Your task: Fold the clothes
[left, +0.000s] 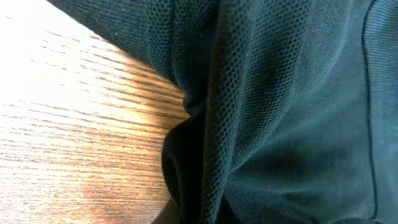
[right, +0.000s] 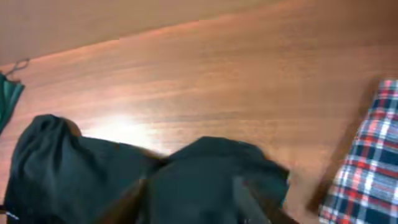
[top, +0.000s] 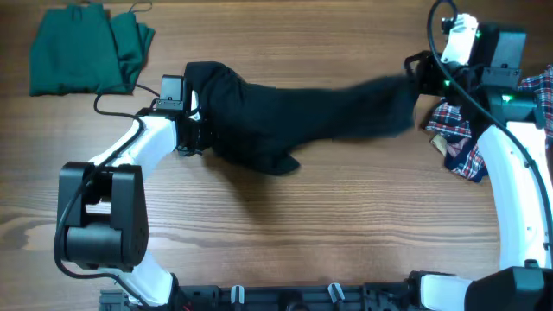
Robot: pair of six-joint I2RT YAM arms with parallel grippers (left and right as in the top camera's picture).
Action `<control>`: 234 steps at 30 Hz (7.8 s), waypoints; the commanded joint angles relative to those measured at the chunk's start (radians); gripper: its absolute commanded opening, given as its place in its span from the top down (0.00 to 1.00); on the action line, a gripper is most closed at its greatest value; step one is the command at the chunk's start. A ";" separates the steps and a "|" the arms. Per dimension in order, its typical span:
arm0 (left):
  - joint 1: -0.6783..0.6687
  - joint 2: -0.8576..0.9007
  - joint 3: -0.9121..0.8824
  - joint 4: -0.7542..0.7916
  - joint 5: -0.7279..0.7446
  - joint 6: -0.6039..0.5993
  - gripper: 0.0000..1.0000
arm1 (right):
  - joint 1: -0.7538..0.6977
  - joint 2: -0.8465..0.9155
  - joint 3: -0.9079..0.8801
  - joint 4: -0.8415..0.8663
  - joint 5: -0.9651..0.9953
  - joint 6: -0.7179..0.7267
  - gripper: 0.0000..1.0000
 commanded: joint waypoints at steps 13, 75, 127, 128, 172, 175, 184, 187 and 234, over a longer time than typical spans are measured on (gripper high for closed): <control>0.003 0.013 -0.006 -0.021 -0.061 0.021 0.96 | 0.002 0.196 0.007 -0.327 0.222 0.144 0.37; 0.003 -0.629 -0.005 -0.290 -0.074 0.024 0.96 | 0.002 -0.173 -0.180 -0.278 -0.183 0.026 0.96; 0.003 -1.005 0.999 -0.872 -0.370 0.060 0.96 | 0.002 -0.475 0.703 -0.667 0.014 0.195 0.96; 0.003 -0.980 0.999 -0.887 -0.403 0.043 0.96 | 0.002 -0.467 0.703 -0.668 0.043 0.214 0.95; -0.042 0.125 0.999 -0.797 -0.342 0.023 0.01 | 0.004 0.480 0.701 -0.530 0.137 0.145 0.24; -0.084 0.124 0.992 -1.067 -0.213 0.023 0.00 | 0.004 0.461 0.701 -0.667 0.137 0.101 0.43; -0.321 0.127 0.797 -1.145 -0.195 0.004 0.89 | 0.002 0.463 0.596 -0.689 0.148 0.051 0.93; -0.395 0.127 0.651 -1.029 -0.172 -0.043 0.96 | 0.002 0.463 0.534 -0.625 0.148 0.051 0.93; -0.102 0.116 0.019 -0.828 -0.231 -0.161 0.96 | 0.003 0.468 0.061 -0.254 0.047 0.051 0.91</control>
